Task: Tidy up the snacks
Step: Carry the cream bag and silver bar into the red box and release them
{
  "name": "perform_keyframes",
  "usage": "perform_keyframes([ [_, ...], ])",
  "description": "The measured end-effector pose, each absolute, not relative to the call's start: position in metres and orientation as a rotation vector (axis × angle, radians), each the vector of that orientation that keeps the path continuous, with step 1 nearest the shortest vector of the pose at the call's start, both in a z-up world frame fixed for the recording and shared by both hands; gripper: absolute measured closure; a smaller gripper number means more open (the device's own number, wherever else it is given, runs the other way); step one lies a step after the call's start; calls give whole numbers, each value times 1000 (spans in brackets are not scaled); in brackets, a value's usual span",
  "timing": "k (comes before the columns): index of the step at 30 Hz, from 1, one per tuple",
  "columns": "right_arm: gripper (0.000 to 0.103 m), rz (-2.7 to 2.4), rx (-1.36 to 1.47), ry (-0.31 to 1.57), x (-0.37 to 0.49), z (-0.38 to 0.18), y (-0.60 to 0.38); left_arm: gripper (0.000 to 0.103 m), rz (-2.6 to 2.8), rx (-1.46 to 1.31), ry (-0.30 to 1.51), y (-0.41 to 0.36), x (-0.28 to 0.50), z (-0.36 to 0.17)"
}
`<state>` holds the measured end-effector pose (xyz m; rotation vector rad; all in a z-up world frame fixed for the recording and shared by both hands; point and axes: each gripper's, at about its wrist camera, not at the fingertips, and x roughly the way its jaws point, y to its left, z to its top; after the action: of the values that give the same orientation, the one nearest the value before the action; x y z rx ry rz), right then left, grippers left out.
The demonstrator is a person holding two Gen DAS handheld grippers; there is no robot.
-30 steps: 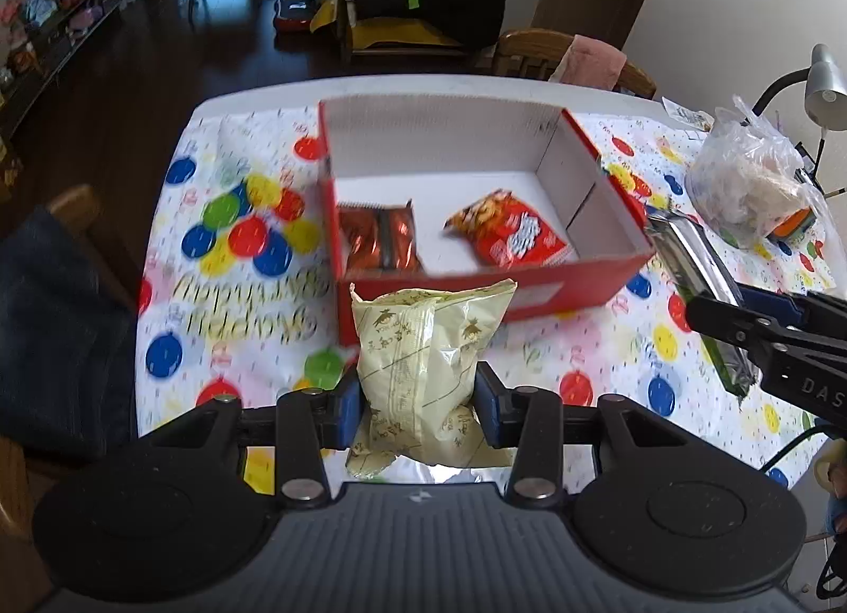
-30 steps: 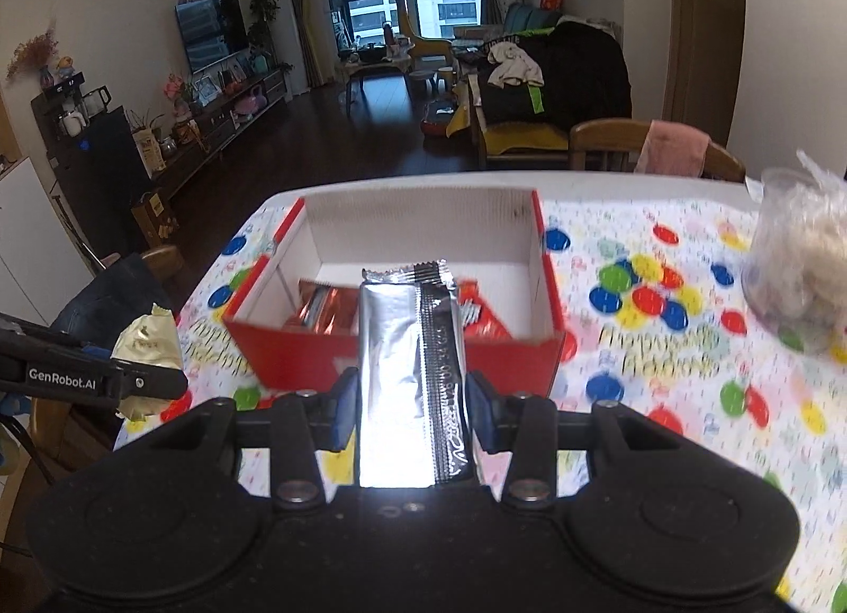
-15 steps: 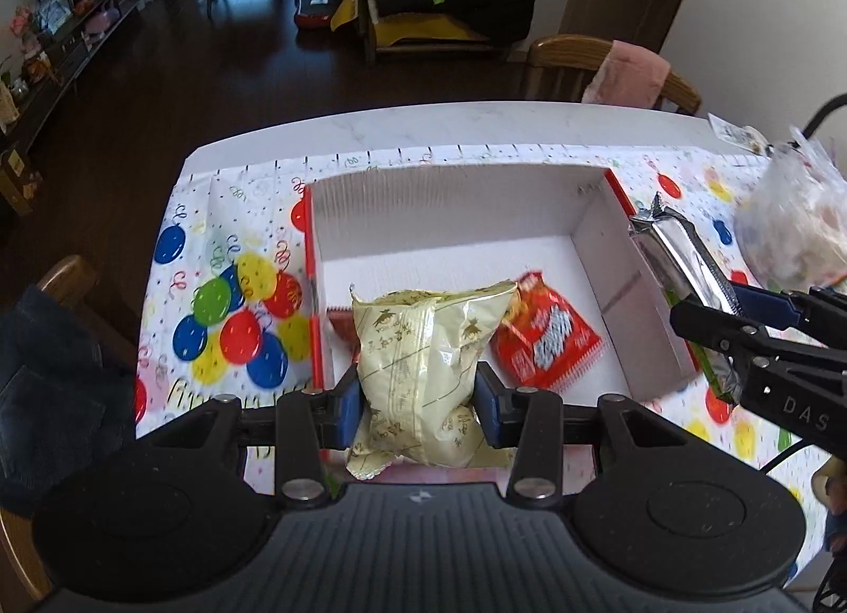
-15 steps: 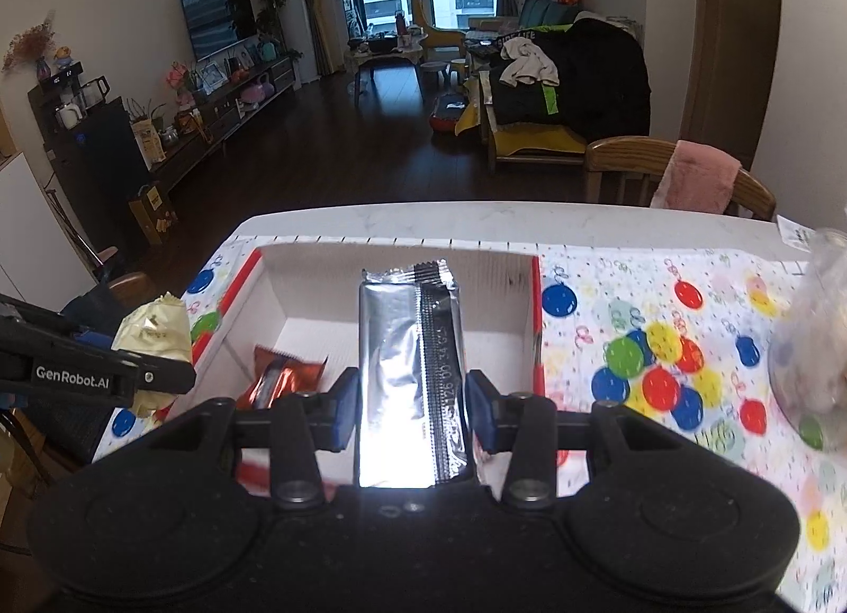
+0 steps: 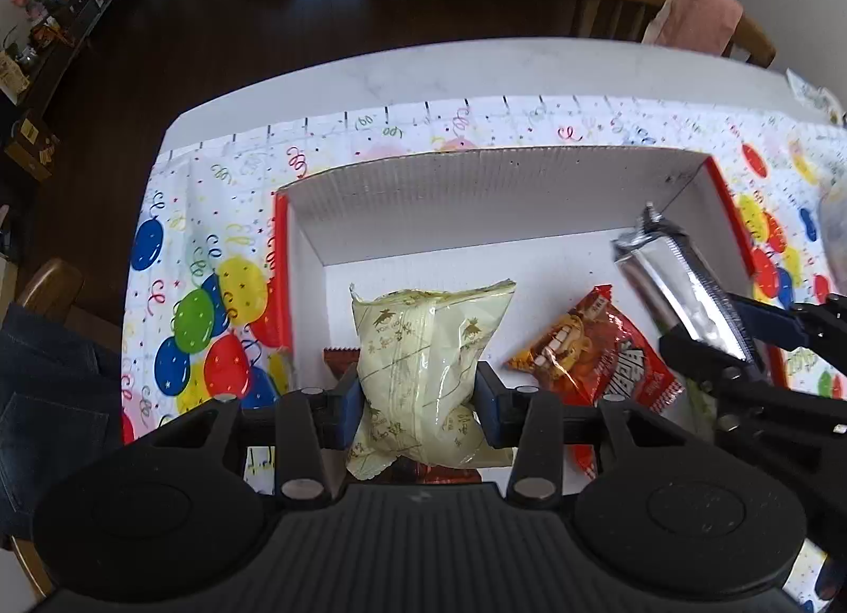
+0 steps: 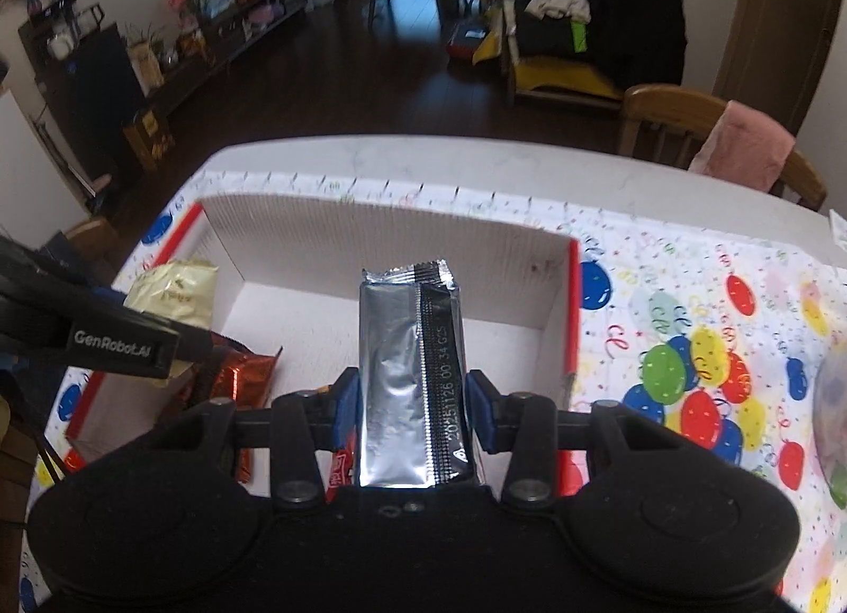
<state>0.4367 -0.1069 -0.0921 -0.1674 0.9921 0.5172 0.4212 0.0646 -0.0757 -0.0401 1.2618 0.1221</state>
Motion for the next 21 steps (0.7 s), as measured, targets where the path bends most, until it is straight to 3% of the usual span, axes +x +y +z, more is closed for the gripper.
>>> perform_keyframes([
  [13,62,531,-235,1090,461,-131,-86,60,135,6,1456,62,456,-119],
  [21,61,537,-251,1105,458,-138,-83,60,136,7,1481,63,457,-131],
])
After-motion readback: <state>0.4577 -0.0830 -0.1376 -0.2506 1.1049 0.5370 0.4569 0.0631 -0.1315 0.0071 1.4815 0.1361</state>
